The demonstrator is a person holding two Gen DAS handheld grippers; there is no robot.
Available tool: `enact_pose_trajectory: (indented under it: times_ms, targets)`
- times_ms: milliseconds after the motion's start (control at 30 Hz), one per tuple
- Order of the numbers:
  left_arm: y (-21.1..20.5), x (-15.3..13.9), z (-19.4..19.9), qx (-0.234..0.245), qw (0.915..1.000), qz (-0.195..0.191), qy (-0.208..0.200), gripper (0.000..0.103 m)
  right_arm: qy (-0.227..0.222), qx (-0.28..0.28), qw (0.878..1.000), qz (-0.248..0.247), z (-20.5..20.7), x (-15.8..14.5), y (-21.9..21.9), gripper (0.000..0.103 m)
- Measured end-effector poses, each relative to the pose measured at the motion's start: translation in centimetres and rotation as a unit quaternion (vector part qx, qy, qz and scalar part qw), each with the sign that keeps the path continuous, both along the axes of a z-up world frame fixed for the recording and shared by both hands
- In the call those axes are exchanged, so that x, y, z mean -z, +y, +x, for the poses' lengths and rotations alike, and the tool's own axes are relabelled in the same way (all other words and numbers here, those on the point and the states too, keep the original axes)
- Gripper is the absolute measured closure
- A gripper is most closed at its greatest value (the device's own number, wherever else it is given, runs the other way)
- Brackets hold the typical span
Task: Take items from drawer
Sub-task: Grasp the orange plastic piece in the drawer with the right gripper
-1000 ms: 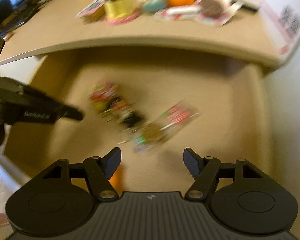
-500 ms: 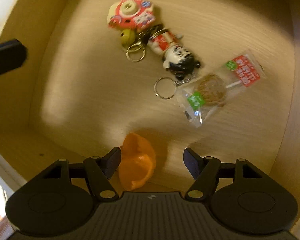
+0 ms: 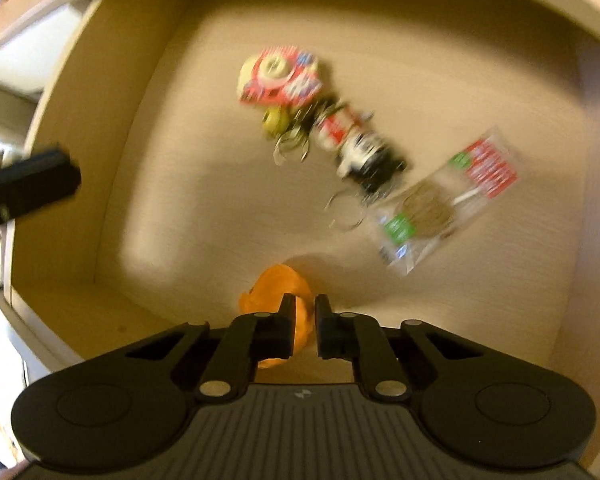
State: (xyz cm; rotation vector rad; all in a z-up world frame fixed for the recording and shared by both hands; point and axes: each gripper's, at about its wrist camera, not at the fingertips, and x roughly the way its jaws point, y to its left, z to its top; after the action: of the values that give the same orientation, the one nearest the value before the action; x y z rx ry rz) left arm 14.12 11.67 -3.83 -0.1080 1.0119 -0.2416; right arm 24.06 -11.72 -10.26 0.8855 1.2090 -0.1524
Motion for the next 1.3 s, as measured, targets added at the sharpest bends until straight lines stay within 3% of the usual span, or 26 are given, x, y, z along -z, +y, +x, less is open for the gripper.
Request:
enact_pose_trajectory:
  times_ms: [167,233,267,300,367,500,733,767,833,867,900,1033,1167,1300]
  targets:
    - [0.0,0.2,0.3,-0.002,1.0000,-0.002,0.005,0.088,-0.028,0.043,0.999,-0.003,-1.2,-0.9,-2.0,0.091]
    - [0.1,0.4,0.4,-0.005,1.0000,-0.003,0.007,0.088,-0.030,0.044,0.999,0.007,-1.3,-0.9,-2.8,0.064]
    - [0.1,0.5,0.4,-0.007,0.9999,-0.004,0.009,0.088,-0.024,0.041,0.999,0.004,-1.1,-0.9,-2.8,0.034]
    - [0.2,0.6,0.5,-0.008,0.9999,-0.005,0.011,0.088,-0.020,0.033,0.999,-0.006,-0.9,-1.0,-2.8,0.024]
    - [0.3,0.8,0.6,-0.011,0.9998,-0.007,0.015,0.088,-0.023,0.007,0.999,-0.022,-0.2,-1.5,-2.4,0.024]
    - [0.5,1.1,0.4,-0.014,0.9996,-0.010,0.021,0.088,-0.026,-0.055,0.998,0.000,1.5,-1.0,-1.1,0.024]
    - [0.8,1.5,-0.3,-0.026,0.9992,-0.010,0.030,0.088,0.013,-0.102,0.995,-0.011,3.5,0.6,1.2,0.025]
    - [0.8,1.5,-0.4,-0.026,0.9991,-0.010,0.031,0.088,0.017,-0.102,0.995,-0.017,3.6,0.8,1.2,0.027]
    - [0.7,1.5,-0.5,-0.026,0.9991,-0.009,0.032,0.088,0.022,-0.096,0.995,-0.012,3.5,1.2,0.9,0.044]
    - [0.7,1.5,-0.5,-0.025,0.9991,-0.009,0.033,0.088,0.020,-0.091,0.996,-0.009,3.4,1.2,0.8,0.057]
    - [0.6,1.5,-0.5,-0.025,0.9991,-0.009,0.033,0.088,0.018,-0.089,0.996,-0.006,3.3,1.1,0.6,0.058]
    - [0.2,1.5,-0.3,-0.015,0.9992,-0.005,0.036,0.088,-0.003,-0.061,0.998,-0.007,2.5,0.2,0.1,0.058]
    - [-0.9,1.8,0.1,0.010,0.9994,0.003,0.034,0.088,-0.059,0.043,0.997,0.002,-1.0,-2.4,-2.7,0.058]
    - [-3.2,1.9,0.4,0.062,0.9980,0.011,0.008,0.088,-0.066,0.127,0.986,-0.080,-4.7,-4.7,-5.5,0.058]
